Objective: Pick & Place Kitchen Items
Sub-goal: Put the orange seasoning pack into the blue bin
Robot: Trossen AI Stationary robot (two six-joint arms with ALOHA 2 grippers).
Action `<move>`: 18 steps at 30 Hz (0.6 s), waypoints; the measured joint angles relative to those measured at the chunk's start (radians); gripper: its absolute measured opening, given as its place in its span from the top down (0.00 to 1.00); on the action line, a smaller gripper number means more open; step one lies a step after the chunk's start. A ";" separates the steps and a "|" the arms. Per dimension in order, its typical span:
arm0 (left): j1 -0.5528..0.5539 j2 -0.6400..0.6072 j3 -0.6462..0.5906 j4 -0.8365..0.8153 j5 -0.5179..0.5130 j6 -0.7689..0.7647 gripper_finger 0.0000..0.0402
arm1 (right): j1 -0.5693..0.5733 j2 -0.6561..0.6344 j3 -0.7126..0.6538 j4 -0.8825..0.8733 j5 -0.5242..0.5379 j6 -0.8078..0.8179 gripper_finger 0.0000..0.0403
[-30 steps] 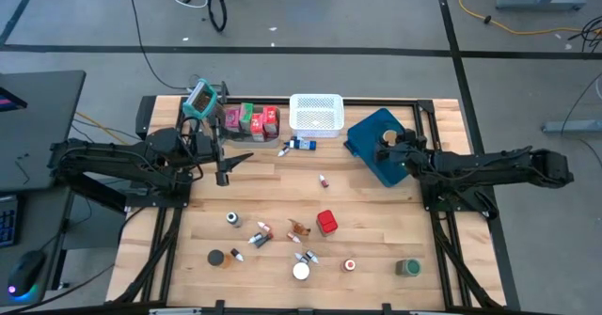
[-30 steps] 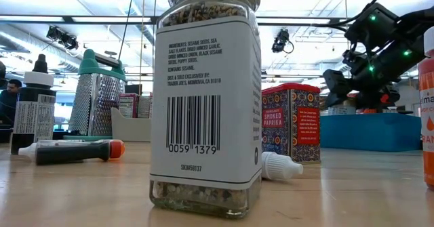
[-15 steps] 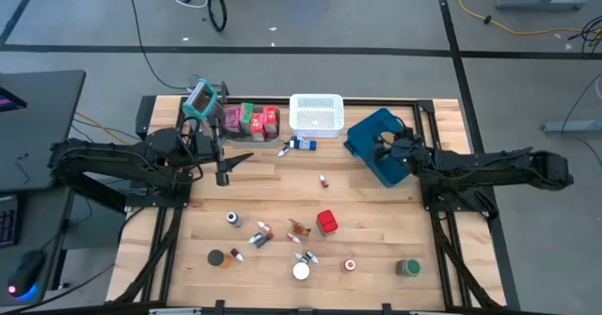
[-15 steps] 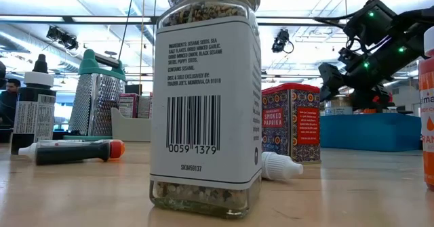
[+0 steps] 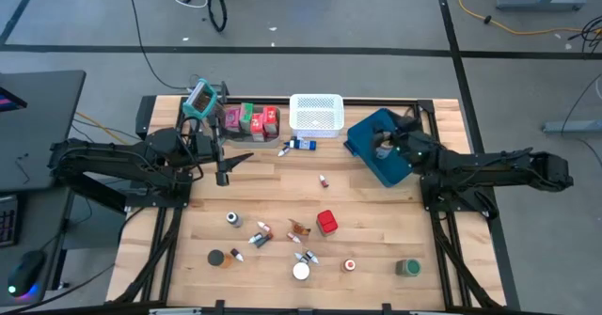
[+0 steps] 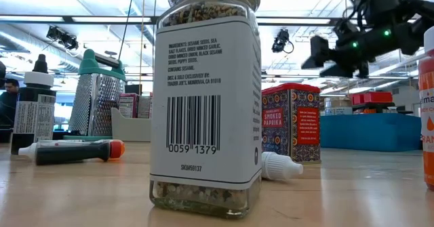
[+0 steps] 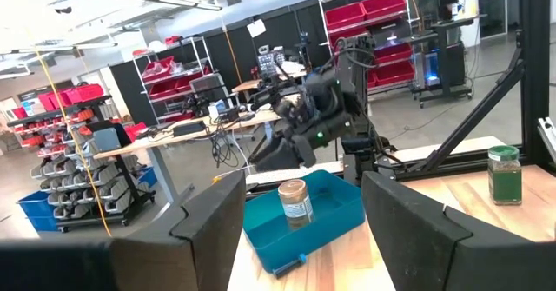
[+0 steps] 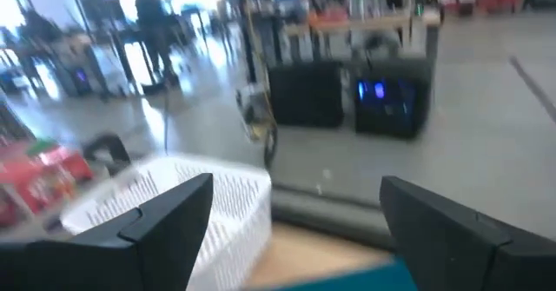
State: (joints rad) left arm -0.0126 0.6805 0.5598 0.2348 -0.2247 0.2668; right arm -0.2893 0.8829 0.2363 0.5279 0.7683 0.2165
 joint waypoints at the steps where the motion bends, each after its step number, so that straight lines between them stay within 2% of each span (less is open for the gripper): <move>1: 0.000 0.000 0.000 0.000 0.000 0.000 0.40 | 0.001 0.000 0.000 0.046 -0.001 -0.032 0.17; 6: 0.000 0.000 0.000 -0.003 0.000 -0.001 0.40 | 0.003 0.000 0.000 0.213 -0.074 -0.174 0.17; 9: 0.000 0.000 0.000 -0.003 0.000 0.006 0.40 | 0.003 0.000 0.000 0.320 -0.154 -0.198 0.17; 14: 0.000 0.000 0.000 -0.003 0.000 0.002 0.40 | 0.003 0.000 0.000 0.467 -0.358 -0.203 0.17; 18: 0.000 0.000 0.000 -0.004 0.000 0.010 0.40 | 0.003 0.000 0.000 0.496 -0.529 -0.206 0.17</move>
State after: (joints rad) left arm -0.0124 0.6804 0.5598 0.2309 -0.2245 0.2768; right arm -0.2867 0.8829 0.2363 1.0240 0.2389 0.0110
